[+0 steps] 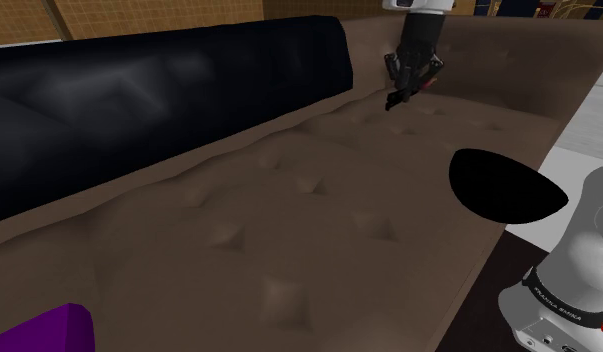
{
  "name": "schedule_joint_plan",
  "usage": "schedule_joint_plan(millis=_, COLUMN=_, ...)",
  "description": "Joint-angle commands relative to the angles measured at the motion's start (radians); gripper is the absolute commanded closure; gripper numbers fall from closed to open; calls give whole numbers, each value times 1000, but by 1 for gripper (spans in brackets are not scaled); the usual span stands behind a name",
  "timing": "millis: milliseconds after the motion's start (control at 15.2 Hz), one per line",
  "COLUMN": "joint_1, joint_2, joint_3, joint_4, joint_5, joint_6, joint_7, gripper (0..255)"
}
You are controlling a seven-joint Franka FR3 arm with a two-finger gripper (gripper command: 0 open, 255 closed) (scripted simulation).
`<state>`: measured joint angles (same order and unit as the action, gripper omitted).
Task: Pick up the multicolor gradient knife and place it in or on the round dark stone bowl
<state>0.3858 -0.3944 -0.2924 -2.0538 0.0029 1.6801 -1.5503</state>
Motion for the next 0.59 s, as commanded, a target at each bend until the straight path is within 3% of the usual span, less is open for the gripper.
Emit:
schedule_joint_plan(millis=0, joint_1=-2, joint_2=-77, joint_3=25, joint_4=-69, joint_5=-10, joint_6=-4, joint_7=31, gripper=255)
schedule_joint_plan(millis=528, joint_1=-15, joint_2=-385, joint_3=128, joint_4=-294, joint_5=-8, joint_6=-84, joint_7=138, gripper=255)
